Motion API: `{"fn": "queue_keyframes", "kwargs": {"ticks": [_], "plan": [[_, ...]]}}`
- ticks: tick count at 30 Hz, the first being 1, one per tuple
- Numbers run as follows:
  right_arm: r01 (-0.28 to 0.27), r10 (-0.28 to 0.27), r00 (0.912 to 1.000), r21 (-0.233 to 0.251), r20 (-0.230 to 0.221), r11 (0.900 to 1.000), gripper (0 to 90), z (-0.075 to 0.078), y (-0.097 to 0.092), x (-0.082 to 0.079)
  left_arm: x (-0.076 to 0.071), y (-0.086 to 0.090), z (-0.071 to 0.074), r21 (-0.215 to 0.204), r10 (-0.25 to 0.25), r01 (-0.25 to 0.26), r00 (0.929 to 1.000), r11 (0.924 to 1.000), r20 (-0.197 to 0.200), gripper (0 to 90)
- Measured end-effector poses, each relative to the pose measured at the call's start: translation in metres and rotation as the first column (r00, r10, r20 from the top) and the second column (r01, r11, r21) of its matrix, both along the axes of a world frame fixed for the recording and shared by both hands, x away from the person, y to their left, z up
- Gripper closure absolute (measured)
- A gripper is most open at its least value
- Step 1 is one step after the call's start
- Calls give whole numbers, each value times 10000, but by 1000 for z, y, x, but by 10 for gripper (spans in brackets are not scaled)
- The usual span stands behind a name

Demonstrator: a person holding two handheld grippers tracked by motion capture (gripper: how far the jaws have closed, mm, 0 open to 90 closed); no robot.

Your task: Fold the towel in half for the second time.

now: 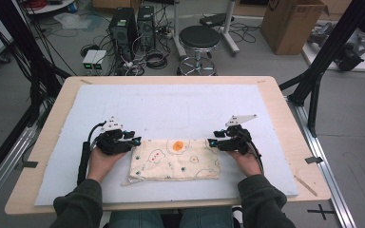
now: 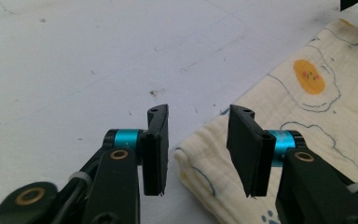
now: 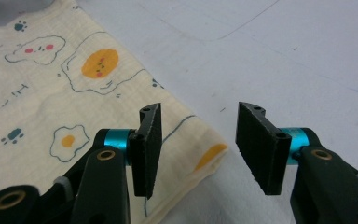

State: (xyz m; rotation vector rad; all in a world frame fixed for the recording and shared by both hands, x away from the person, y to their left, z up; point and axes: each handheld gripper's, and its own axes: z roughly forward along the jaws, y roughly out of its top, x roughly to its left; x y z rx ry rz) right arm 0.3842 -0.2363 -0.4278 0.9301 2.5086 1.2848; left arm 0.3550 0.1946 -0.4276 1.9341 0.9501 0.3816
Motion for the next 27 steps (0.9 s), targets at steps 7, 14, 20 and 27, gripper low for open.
{"fn": "queue_keyframes", "kwargs": {"ticks": [7, 14, 20, 27], "plan": [[17, -21, 9992, -95, -397, 10000, 515, -6, 2, 5, 8, 0, -9, 129, 166, -158, 9980, 9998, -611, 582], [-141, 123, 9983, -312, -577, 9994, 597, -11, 4, 8, 12, 0, -14, 173, 241, -226, 9954, 9996, -927, 633], [-159, 122, 9975, -522, -701, 9985, 657, -14, 5, 10, 13, -4, -18, 359, -166, 204, 9944, 9991, -1047, 701], [-296, 260, 9966, -455, -776, 9985, 781, -15, 4, 13, 12, -5, -18, 314, -322, 357, 9938, 9989, -1061, 836]]}}
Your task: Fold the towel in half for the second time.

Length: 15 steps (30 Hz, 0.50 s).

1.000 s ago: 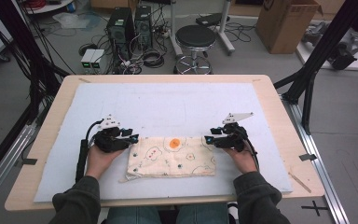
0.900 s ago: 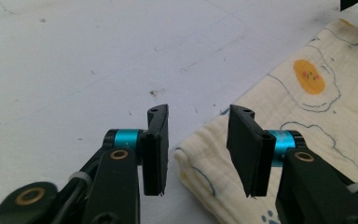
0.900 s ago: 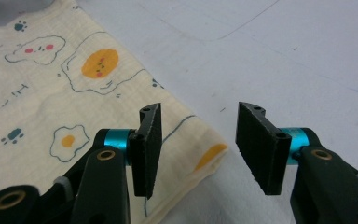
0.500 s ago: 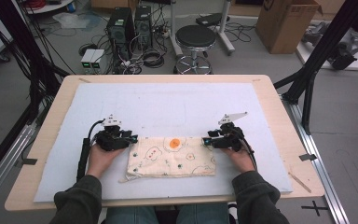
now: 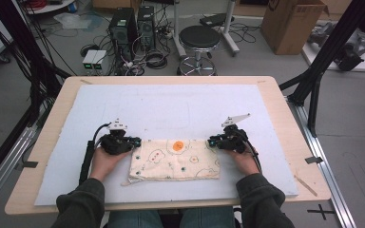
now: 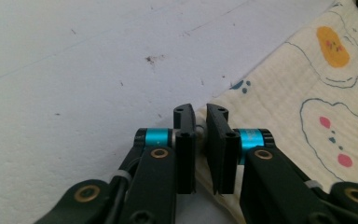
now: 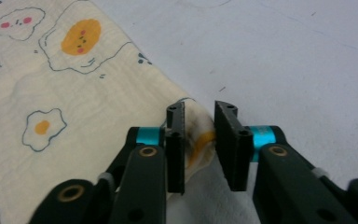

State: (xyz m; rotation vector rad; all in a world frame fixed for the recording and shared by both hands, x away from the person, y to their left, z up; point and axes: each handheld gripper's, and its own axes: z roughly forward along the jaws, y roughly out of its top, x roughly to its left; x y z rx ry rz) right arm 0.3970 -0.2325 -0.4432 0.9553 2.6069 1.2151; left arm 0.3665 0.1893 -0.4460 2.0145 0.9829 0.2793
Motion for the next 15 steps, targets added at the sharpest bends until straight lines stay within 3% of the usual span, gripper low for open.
{"fn": "queue_keyframes", "kwargs": {"ticks": [1, 9, 15], "plan": [[-63, 63, 10000, -24, -5, 10000, 792, 0, 0, 0, -1, 0, 1, 167, -148, 147, 9998, 9998, 106, 844], [-200, 200, 9998, 73, 98, 9998, 835, 1, 1, 0, -2, 2, 4, 259, -66, 61, 9998, 9996, 205, 856], [-229, 228, 9997, 154, 77, 9996, 844, 6, 1, 3, 1, 5, 8, 124, 83, -85, 9998, 9999, 196, 859]]}}
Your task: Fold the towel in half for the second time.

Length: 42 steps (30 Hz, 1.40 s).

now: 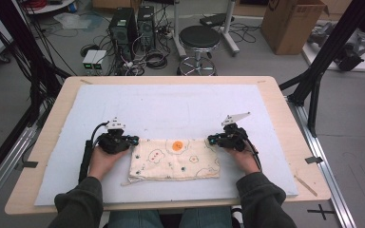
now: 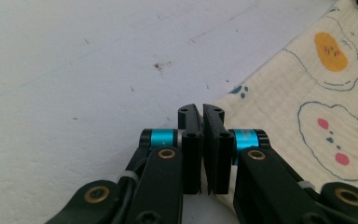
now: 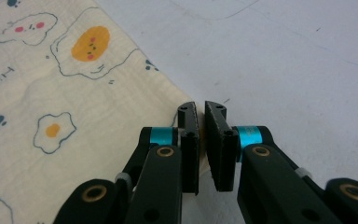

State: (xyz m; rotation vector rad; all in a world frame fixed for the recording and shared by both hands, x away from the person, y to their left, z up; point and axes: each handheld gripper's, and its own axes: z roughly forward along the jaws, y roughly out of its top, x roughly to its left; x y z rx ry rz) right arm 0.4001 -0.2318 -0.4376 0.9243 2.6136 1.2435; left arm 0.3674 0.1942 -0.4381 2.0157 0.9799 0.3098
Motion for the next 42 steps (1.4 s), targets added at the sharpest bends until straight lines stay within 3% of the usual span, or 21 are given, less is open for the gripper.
{"fn": "queue_keyframes", "kwargs": {"ticks": [8, 10, 15, 18, 21, 24, 28, 34, 42], "plan": [[5, -4, 10000, -146, 42, 9999, 845, 12, 3, 14, 13, -2, 17, 172, 65, -69, 9996, 9998, 270, 860], [46, -46, 10000, -210, -24, 9998, 845, 16, 4, 20, 16, 0, 20, -57, 233, -231, 9994, 9997, 266, 860], [136, -135, 9999, -207, 43, 9997, 845, 29, 7, 35, 25, 5, 27, -76, 408, -405, 9982, 9992, 434, 860], [324, -324, 9995, 30, -38, 9995, 844, 36, 8, 44, 30, 7, 26, -181, 636, -628, 9967, 9979, 512, 860], [513, -507, 9984, 232, -245, 9984, 845, 32, 8, 53, 34, 9, 20, -220, 735, -727, 9966, 9971, 367, 860], [656, -649, 9960, 99, -621, 9978, 844, 23, 9, 58, 37, 7, 16, -295, 910, -904, 9957, 9955, 186, 860], [736, -728, 9939, 73, -826, 9973, 844, 19, 11, 59, 38, 8, 14, -152, 886, -884, 9960, 9960, 115, 860], [670, -655, 9960, 237, -606, 9975, 843, 25, 9, 55, 34, 8, 20, -410, 855, -841, 9958, 9956, 331, 859], [568, -557, 9973, 221, -472, 9981, 844, 30, 8, 47, 27, 7, 26, -130, 618, -612, 9969, 9980, 490, 859]]}}
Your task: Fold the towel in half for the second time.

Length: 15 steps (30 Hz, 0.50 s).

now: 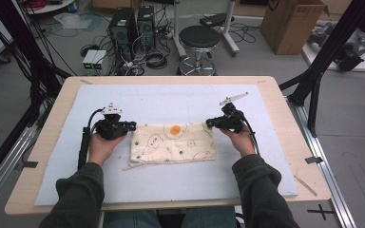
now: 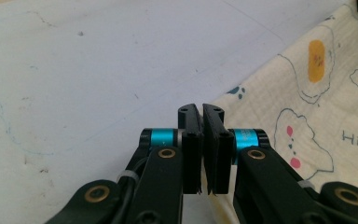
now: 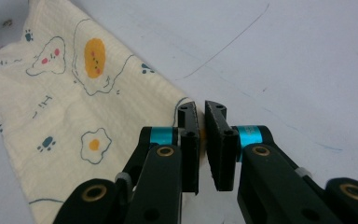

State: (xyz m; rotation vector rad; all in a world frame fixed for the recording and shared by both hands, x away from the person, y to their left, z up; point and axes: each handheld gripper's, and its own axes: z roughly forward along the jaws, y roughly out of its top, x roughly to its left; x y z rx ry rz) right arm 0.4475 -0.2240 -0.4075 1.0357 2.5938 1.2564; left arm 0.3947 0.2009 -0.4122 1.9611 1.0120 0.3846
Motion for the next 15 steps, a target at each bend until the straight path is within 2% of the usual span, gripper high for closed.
{"fn": "queue_keyframes", "kwargs": {"ticks": [3, 9, 12, 15], "plan": [[-134, 137, 9996, -110, 265, 9999, 844, 5, 3, -5, -4, 1, 1, 8, -39, 39, 10000, 10000, 78, 859], [-109, 110, 9998, -42, 178, 9999, 843, 6, 1, -8, -12, 3, 2, -284, -121, 130, 9993, 9995, 344, 859], [-147, 149, 9998, -123, 114, 9998, 843, 5, 1, -10, -15, 4, 1, -280, -203, 213, 9991, 9994, 377, 859], [-138, 138, 9995, 1, 290, 9999, 844, 5, 0, -13, -18, 4, 0, -266, -316, 326, 9988, 9991, 382, 859]]}}
